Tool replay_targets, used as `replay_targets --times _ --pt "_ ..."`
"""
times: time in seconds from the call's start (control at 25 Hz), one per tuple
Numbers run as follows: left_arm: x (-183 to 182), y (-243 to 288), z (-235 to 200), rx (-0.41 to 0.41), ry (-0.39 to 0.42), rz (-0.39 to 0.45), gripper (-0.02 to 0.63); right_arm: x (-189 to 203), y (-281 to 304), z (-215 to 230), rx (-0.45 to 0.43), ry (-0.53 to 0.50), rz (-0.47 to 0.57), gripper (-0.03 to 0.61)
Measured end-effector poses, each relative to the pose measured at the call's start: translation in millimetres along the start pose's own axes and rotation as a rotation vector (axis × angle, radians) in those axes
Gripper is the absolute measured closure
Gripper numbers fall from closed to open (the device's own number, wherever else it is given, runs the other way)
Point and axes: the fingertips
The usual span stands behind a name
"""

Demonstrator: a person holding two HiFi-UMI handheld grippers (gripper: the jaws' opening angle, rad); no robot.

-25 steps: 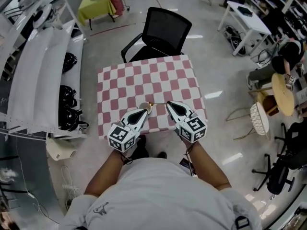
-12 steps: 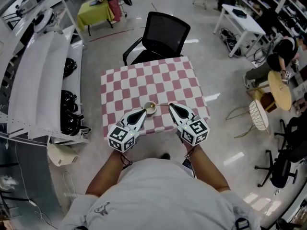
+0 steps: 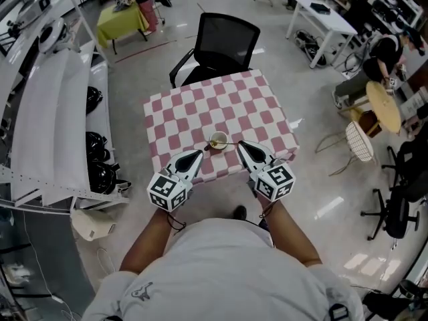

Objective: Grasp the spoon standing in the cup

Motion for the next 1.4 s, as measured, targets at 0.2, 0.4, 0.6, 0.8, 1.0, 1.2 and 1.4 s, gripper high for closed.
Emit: replay_targets --times 0.2,0.4,0.6,0.8,1.0,1.2,1.4 --pt "8 -42 -5 0.028 0.007 -0.011 0.603 6 3 -39 0.023 0.001 0.024 0.545" --pt "19 -80 -9 0.044 0.004 -0.014 0.603 17 0 -72 0.057 0.006 0.040 0.545" --pt "27 -106 -7 0.086 -0.006 0.000 0.603 32 -5 -96 0.088 0.016 0.031 0.545" --pt "33 -118 2 0.103 -0.021 0.002 0.603 38 -23 -110 0.114 0.034 0.022 0.545" --pt "32 -121 19 0.120 -0.066 0.021 0.603 34 -43 -117 0.117 0.024 0.028 0.545" --pt "29 -114 45 0.102 0.009 0.008 0.603 28 -69 -114 0.113 0.012 0.039 0.545" --pt "27 -106 71 0.088 0.010 0.014 0.603 27 -97 -109 0.099 0.008 0.044 0.545"
Point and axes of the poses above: the fingertips, and each gripper's own axes: y forward along the fingers, z to its right, x out of its underside, and after that the axes turned 3 degrees about y, right-handed
